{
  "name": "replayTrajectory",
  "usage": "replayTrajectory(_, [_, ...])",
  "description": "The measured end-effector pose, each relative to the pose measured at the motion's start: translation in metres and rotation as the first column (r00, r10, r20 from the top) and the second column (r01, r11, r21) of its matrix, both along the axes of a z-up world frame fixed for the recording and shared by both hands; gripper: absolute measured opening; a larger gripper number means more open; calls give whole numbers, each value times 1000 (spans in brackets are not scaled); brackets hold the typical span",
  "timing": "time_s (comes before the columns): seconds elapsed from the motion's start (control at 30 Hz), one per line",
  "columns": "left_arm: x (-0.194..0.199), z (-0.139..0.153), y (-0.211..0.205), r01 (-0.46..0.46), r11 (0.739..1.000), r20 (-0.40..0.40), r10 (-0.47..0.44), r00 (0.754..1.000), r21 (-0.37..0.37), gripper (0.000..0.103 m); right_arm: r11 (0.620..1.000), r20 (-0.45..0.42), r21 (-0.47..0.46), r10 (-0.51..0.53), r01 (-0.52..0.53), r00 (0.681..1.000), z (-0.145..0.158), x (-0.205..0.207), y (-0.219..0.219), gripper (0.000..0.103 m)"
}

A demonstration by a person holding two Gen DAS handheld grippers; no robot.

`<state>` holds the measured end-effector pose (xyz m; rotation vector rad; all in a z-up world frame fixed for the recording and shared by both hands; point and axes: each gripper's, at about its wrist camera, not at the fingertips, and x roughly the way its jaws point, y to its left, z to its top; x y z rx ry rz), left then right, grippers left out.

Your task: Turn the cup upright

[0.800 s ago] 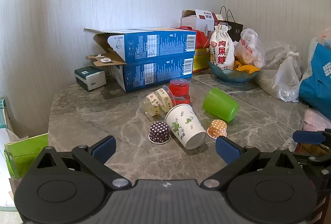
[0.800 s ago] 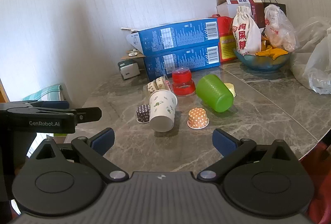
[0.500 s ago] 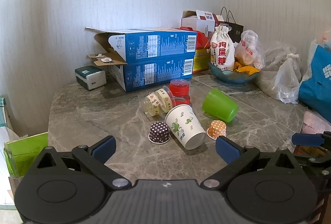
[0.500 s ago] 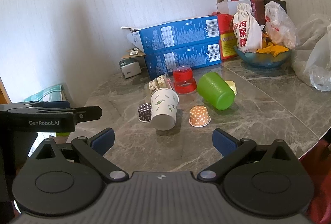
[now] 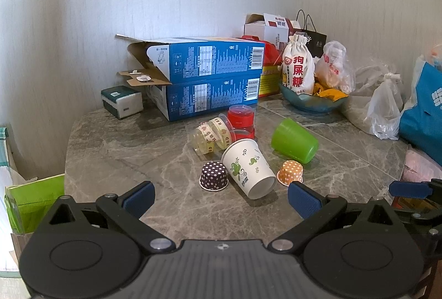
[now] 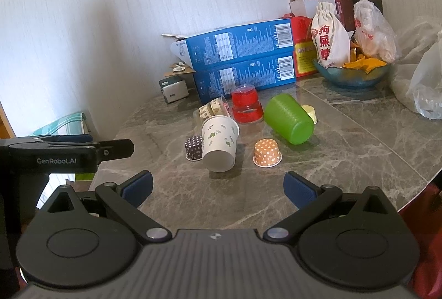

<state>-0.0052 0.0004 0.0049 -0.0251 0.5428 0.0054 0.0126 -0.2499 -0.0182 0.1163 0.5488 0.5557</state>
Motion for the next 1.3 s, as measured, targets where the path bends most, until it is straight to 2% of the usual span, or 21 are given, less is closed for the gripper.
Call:
replayTrajectory(0.53, [-1,-2,0,-8,1000,-5,8,1000,-4,103,999,-28,37,17,-16,999,-2,3,-5,102])
replayTrajectory(0.87, [0,-4,-2,-4,1000,-8,4,1000,-7,103,999,-33,35,5,-4,999,-2,5,-6,102])
replayTrajectory(1.3, [3,-6,-1,0,1000,-15,0,1000,-27,103,998,-82,57,-21,26,996,-6,12,-10,102])
